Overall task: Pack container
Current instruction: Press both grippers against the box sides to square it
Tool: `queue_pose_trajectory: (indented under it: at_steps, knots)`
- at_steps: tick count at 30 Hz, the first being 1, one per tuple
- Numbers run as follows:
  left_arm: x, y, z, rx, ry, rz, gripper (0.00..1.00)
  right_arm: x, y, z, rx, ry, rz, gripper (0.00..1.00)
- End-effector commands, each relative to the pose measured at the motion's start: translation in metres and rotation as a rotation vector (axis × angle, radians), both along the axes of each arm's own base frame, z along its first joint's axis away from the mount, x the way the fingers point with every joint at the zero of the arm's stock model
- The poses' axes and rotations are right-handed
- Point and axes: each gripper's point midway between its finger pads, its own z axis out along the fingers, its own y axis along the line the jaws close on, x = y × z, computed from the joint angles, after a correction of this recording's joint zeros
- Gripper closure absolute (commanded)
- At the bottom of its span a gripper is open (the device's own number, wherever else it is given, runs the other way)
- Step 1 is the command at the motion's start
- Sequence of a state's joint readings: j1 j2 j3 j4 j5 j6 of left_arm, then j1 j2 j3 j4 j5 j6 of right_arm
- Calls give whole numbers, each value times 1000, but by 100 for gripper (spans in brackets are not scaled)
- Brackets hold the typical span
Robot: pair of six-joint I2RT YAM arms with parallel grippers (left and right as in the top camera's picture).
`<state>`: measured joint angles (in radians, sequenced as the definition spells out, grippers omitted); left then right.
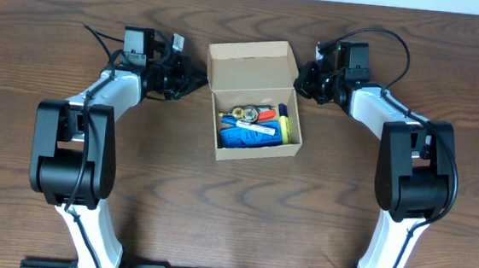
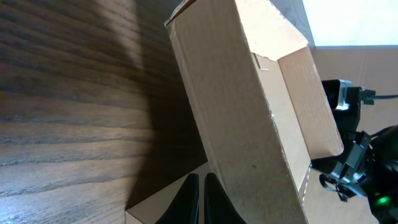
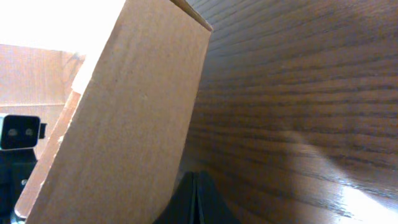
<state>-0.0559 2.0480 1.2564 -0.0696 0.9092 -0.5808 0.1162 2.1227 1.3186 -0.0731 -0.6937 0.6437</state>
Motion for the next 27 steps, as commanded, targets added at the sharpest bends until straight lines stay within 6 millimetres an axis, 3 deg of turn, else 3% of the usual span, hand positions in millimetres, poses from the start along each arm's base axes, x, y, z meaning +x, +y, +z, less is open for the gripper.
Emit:
queue_pose_trajectory:
  at_steps: [1, 6, 11, 19, 27]
  knots:
    - [8, 5, 1, 3, -1, 26, 94, -6, 9, -2, 31, 15, 33, 99]
    - [14, 11, 14, -53, -42, 21, 94, -6, 10, -1, 30, 8, 42, 99]
    - [18, 20, 12, -41, -23, 63, 94, -9, 13, 3, 54, 3, 66, 99]
    - [17, 15, 11, -34, -21, 62, 94, -10, 16, 5, 67, -8, 87, 99]
    - [15, 26, 33, -123, -31, 42, 94, -10, 15, 5, 67, -8, 85, 99]
